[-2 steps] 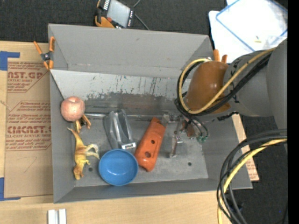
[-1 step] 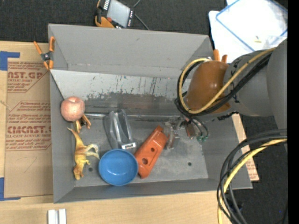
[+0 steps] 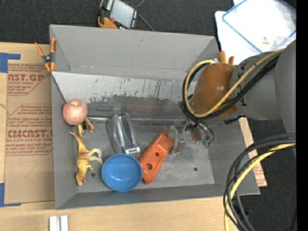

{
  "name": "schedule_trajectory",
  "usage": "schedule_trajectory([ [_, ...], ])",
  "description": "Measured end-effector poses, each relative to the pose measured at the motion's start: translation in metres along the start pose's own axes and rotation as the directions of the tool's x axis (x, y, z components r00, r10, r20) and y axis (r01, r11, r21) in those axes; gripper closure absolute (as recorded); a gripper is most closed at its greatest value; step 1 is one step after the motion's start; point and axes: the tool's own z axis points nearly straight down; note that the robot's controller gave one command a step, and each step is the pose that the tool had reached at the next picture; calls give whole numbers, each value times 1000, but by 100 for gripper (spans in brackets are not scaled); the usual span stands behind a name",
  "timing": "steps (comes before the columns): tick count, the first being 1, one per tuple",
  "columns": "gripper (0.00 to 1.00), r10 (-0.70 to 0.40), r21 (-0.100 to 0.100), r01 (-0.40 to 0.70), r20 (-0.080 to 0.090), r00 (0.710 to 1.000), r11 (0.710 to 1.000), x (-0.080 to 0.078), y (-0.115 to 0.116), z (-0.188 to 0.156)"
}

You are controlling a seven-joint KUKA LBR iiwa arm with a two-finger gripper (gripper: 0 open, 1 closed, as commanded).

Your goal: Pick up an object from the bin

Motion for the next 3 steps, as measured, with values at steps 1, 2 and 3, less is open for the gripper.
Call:
schedule_trajectory([
  [1,0,0,0,0,-1,1000,1000,1,0,1],
  [2,100,0,0,0,0,1000,1000,0,0,0],
  [3,100,0,0,0,0,1000,1000,0,0,0],
])
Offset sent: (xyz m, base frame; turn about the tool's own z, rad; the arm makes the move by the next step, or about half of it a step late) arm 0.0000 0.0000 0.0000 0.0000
